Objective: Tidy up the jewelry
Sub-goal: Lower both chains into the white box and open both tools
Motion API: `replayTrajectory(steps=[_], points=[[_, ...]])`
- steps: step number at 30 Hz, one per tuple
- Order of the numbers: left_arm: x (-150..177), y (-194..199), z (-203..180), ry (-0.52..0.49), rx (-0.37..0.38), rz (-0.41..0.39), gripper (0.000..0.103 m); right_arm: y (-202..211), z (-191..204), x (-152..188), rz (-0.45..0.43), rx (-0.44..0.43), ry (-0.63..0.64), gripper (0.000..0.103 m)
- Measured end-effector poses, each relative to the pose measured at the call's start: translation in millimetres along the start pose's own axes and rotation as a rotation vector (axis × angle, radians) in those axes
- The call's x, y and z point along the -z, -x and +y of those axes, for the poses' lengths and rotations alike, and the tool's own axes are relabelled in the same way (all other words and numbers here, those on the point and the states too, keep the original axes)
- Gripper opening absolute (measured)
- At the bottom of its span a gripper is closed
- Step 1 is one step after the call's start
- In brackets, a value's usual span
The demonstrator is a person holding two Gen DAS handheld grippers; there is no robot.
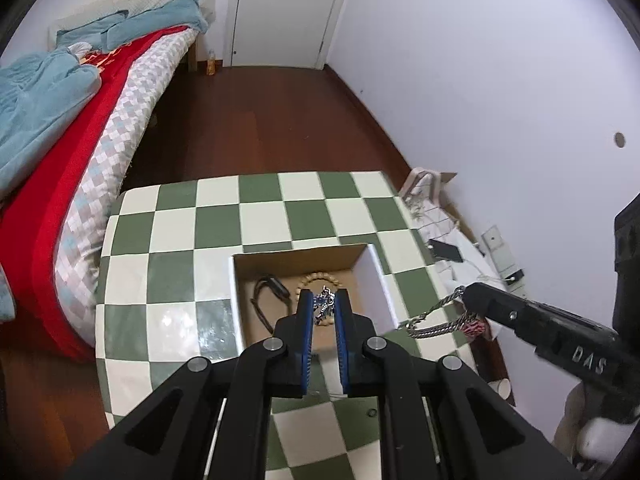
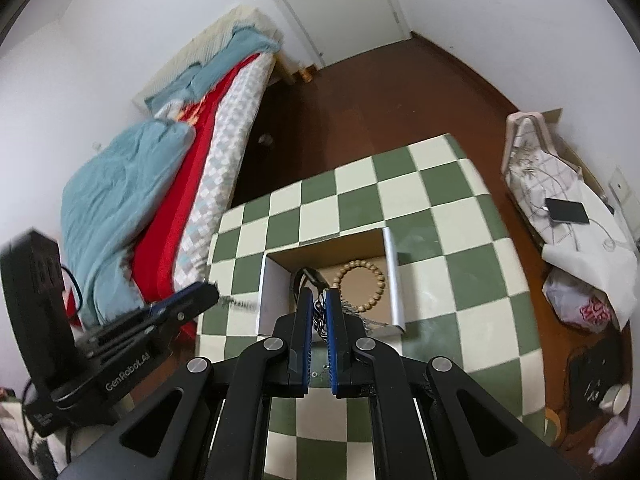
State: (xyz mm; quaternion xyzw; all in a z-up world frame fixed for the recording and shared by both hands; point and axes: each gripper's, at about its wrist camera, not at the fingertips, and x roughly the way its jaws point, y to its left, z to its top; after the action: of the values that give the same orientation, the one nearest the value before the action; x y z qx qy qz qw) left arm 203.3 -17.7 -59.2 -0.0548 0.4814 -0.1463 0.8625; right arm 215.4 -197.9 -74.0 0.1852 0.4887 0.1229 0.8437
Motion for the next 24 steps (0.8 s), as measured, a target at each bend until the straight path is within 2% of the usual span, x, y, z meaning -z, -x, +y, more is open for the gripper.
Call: replayTrajectory(steps=[4,9,15,19,20,21,22,23,24], points=[[0.6,-32.3,17.1,0.018,-0.023,0.076,0.007,-27.9,10.1,-4.2,0.055,0.024,0.04,0.007],[-0.4,-62.3,35.4,0.071,-0.015,0.142,0.007,-60.7,11.0,-11.5,0.114,0.052,0.061,0.007],[-11.0,-79.7,45.3,0.109,-0.018,0.169,0.007,-94.4,6.9,-30.5,0.173,0.078,0.063,0.007],[-16.4,-77.8,50.6,0.13,-0.077,0.15,0.011,-108.9,-5.6,-39.9,0.211,0.091,0.022,0.008],[-16.7,-75.3,51.4,0.128,-0.102,0.139,0.012,-109.1,-8.5,-41.1,0.211,0.098,0.018,0.011],[-17.0,-74.4,52.3,0.125,-0.115,0.134,0.013,-108.1,-11.8,-41.0,0.21,0.103,0.013,0.018],[-15.9,-71.1,52.7,0.114,-0.143,0.12,0.015,-106.5,-15.2,-40.5,0.208,0.112,0.009,0.022],[-14.8,-69.0,52.5,0.104,-0.169,0.109,0.024,-105.1,-17.5,-40.2,0.204,0.123,0.009,0.03],[-13.4,-66.4,51.9,0.09,-0.204,0.092,0.045,-102.0,-21.3,-37.6,0.198,0.146,0.014,0.035]])
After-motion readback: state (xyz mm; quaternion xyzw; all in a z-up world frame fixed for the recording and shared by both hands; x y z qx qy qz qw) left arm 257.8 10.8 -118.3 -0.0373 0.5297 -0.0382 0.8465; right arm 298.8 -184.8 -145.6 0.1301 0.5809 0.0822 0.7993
